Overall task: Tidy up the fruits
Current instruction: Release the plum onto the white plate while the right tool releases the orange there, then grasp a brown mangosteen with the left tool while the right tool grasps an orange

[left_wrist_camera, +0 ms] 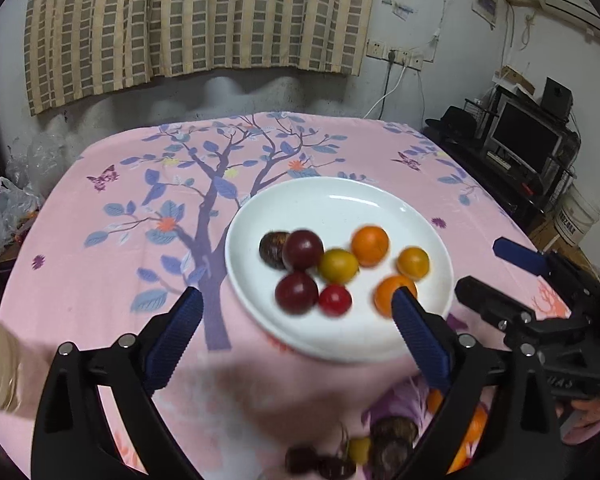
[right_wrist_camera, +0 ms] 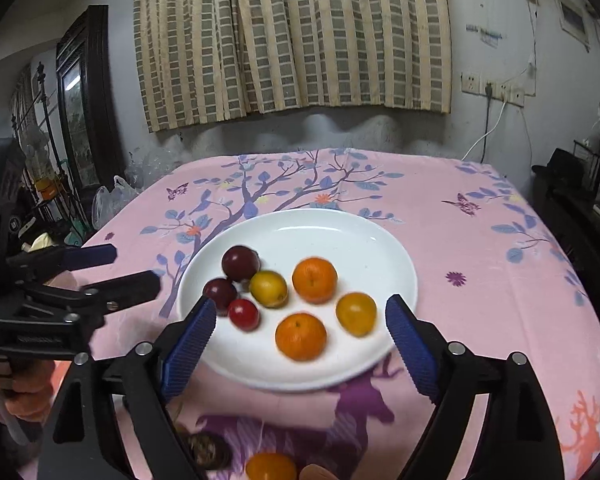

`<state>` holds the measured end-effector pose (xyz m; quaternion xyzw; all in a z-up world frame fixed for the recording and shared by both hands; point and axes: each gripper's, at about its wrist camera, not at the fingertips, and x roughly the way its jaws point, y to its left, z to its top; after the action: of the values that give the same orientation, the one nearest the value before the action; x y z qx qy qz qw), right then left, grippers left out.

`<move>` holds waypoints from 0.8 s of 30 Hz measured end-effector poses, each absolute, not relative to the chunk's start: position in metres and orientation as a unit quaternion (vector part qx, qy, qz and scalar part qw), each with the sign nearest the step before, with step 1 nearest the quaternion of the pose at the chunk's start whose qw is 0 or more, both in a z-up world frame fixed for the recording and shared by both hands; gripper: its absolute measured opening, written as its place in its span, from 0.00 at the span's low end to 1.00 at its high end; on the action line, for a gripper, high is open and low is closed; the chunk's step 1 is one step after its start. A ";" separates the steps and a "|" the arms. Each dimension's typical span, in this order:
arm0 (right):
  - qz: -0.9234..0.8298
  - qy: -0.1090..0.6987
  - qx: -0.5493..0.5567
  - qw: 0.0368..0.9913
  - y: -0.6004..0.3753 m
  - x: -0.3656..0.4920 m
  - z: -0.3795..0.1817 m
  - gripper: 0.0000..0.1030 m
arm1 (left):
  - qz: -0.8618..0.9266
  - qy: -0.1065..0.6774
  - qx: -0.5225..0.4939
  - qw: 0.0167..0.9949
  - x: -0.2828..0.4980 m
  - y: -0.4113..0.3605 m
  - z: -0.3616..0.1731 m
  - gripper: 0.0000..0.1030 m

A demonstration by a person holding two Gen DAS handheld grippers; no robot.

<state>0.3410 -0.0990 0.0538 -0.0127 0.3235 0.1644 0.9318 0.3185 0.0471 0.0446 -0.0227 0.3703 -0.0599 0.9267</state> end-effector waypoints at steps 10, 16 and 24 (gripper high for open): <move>0.177 0.373 0.021 0.911 -0.123 0.259 0.018 0.87 | -0.040 0.381 -0.034 0.923 0.218 0.065 -0.002 0.95; 0.192 0.379 0.009 0.905 -0.122 0.222 0.007 0.86 | -0.046 0.383 -0.032 0.922 0.208 0.065 -0.008 0.95; 0.187 0.411 0.051 0.891 -0.135 0.227 -0.007 0.54 | -0.057 0.394 -0.038 0.917 0.210 0.059 -0.012 0.95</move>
<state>0.2269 -0.1354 -0.0070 0.0512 0.4110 0.1870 0.8908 0.2096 0.0595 -0.0117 -0.0384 0.3938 -0.0574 0.9166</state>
